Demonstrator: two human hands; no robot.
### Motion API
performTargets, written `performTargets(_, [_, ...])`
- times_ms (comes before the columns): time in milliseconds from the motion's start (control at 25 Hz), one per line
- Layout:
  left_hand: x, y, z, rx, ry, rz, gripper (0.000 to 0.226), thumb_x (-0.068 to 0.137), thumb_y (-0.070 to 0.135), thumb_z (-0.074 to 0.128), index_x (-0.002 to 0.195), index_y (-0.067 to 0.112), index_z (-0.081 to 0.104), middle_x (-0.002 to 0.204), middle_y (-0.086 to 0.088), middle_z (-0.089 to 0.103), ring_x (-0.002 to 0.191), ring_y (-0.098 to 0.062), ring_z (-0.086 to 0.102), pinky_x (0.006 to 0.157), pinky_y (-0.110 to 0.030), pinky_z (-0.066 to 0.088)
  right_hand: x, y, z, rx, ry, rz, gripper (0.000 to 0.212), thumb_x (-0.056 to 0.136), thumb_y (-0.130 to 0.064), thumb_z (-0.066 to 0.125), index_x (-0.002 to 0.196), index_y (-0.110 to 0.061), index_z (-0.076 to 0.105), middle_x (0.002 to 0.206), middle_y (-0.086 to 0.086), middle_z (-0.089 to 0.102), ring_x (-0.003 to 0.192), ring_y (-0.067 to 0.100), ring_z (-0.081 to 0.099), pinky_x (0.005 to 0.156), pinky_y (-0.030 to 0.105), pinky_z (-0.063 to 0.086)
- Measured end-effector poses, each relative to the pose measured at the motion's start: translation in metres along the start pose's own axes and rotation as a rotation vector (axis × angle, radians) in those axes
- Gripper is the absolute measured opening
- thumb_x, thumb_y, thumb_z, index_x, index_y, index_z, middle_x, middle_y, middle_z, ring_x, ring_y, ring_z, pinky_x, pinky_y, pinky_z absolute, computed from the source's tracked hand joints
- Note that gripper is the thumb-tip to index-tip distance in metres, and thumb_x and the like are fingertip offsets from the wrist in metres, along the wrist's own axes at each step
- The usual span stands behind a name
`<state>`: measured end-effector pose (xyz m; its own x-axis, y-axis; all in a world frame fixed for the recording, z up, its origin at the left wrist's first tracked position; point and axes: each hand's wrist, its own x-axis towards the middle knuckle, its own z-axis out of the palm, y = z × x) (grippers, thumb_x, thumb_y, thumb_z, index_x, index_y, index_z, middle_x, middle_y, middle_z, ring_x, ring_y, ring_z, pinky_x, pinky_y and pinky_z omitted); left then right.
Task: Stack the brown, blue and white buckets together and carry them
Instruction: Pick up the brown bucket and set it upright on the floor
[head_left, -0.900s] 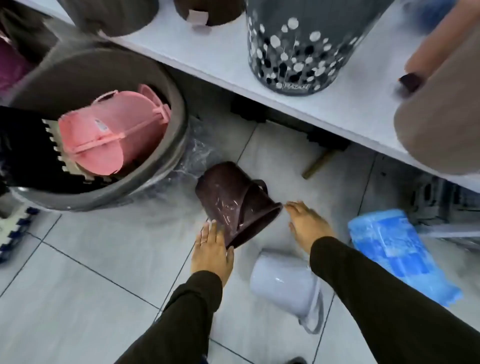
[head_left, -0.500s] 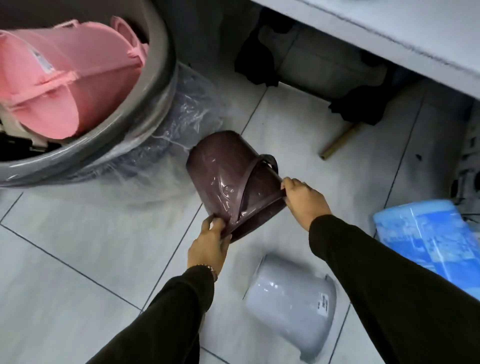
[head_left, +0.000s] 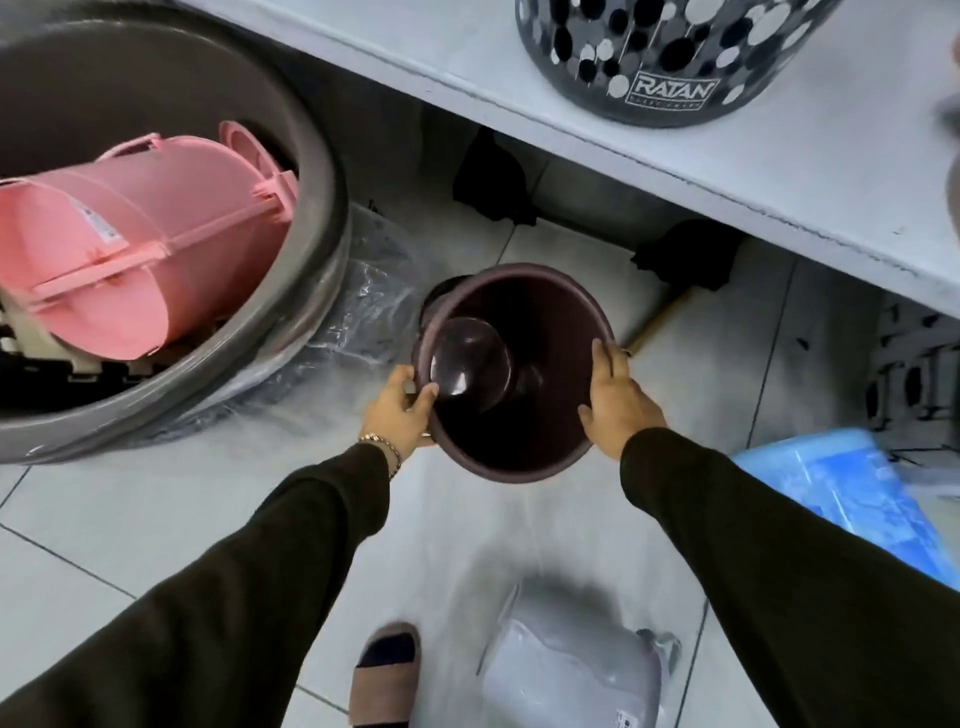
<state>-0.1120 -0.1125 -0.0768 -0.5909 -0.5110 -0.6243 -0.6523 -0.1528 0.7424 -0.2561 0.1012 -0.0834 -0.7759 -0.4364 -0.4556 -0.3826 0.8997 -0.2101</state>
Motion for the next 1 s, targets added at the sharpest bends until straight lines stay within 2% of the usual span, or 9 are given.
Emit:
performTargets(160, [0.012, 0.008, 0.002, -0.213, -0.046, -0.290, 0.019, 0.101, 0.017, 0.045, 0.119, 0.014, 0.038, 0.111, -0.018, 0.058, 0.068, -0.027, 0.064, 0.065, -0.045, 0.061, -0.016, -0.002, 0.024, 0.045, 0.086, 0.004, 0.069, 0.099, -0.016, 0.051, 0.157, -0.005, 0.014, 0.167, 0.007, 0.000, 0.154, 0.027, 0.011, 0.113, 0.037, 0.040])
performTargets(240, [0.013, -0.002, 0.006, -0.173, -0.034, -0.315, 0.017, 0.101, 0.019, 0.046, 0.114, 0.013, 0.037, 0.110, -0.016, 0.056, 0.067, -0.026, 0.063, 0.057, -0.041, 0.060, -0.019, -0.001, 0.028, 0.011, 0.095, -0.003, 0.067, 0.100, -0.018, 0.048, 0.157, -0.005, 0.014, 0.168, 0.007, -0.004, 0.154, 0.026, 0.003, 0.113, 0.036, 0.039])
performTargets(320, [0.012, -0.008, 0.009, -0.091, 0.018, -0.304, 0.021, 0.099, 0.024, 0.049, 0.114, 0.013, 0.039, 0.111, -0.015, 0.058, 0.075, -0.030, 0.065, 0.070, -0.040, 0.057, -0.020, 0.003, 0.025, -0.013, 0.076, -0.016, 0.069, 0.100, -0.024, 0.048, 0.157, -0.008, 0.013, 0.168, 0.008, -0.004, 0.154, 0.026, 0.002, 0.120, 0.043, 0.030])
performTargets(440, [0.008, -0.003, 0.008, 0.391, 0.142, -0.064, 0.046, 0.095, 0.032, 0.052, 0.132, 0.008, 0.039, 0.131, -0.020, 0.057, 0.114, -0.040, 0.058, 0.100, -0.045, 0.047, -0.030, 0.010, 0.009, 0.030, 0.111, 0.000, 0.072, 0.099, -0.031, 0.050, 0.158, -0.013, 0.013, 0.168, 0.007, 0.004, 0.154, 0.026, 0.007, 0.124, 0.048, 0.017])
performTargets(520, [-0.008, 0.008, 0.009, 0.701, 0.181, 0.203, 0.056, 0.094, 0.033, 0.051, 0.141, 0.009, 0.034, 0.146, -0.019, 0.045, 0.135, -0.038, 0.043, 0.115, -0.047, 0.033, -0.044, 0.022, -0.001, 0.038, 0.126, 0.028, 0.072, 0.099, -0.034, 0.048, 0.158, -0.015, 0.011, 0.168, 0.006, 0.003, 0.154, 0.024, 0.005, 0.125, 0.046, 0.013])
performTargets(600, [-0.030, 0.024, 0.021, 0.869, 0.122, 0.436, 0.060, 0.095, 0.033, 0.047, 0.149, 0.015, 0.027, 0.160, -0.010, 0.028, 0.150, -0.030, 0.019, 0.123, -0.044, 0.013, -0.062, 0.041, -0.009, 0.022, 0.133, 0.066, 0.072, 0.100, -0.037, 0.045, 0.158, -0.014, 0.009, 0.168, 0.007, -0.001, 0.154, 0.024, 0.002, 0.125, 0.044, 0.010])
performTargets(720, [-0.063, 0.040, 0.060, 0.968, -0.005, 0.564, 0.059, 0.097, 0.033, 0.044, 0.152, 0.020, 0.025, 0.164, -0.001, 0.018, 0.153, -0.023, 0.006, 0.125, -0.043, 0.004, -0.095, 0.083, -0.013, 0.005, 0.123, 0.116, 0.072, 0.100, -0.038, 0.043, 0.158, -0.011, 0.009, 0.168, 0.007, 0.000, 0.154, 0.024, 0.002, 0.125, 0.044, 0.010])
performTargets(880, [-0.112, 0.042, 0.139, 1.097, -0.101, 0.661, 0.058, 0.096, 0.034, 0.039, 0.151, 0.020, 0.026, 0.162, 0.001, 0.022, 0.153, -0.022, 0.007, 0.125, -0.044, 0.005, -0.143, 0.162, -0.021, -0.026, 0.087, 0.159, 0.071, 0.097, -0.032, 0.049, 0.156, -0.008, 0.018, 0.166, 0.010, 0.012, 0.154, 0.027, 0.008, 0.124, 0.046, 0.012])
performTargets(1000, [-0.149, 0.027, 0.206, 1.128, -0.177, 0.644, 0.056, 0.096, 0.034, 0.039, 0.150, 0.021, 0.028, 0.162, 0.000, 0.023, 0.153, -0.022, 0.008, 0.125, -0.044, 0.003, -0.184, 0.235, -0.025, -0.077, 0.057, 0.220, 0.070, 0.096, -0.025, 0.049, 0.156, -0.009, 0.017, 0.167, 0.009, 0.011, 0.154, 0.027, 0.007, 0.123, 0.047, 0.011])
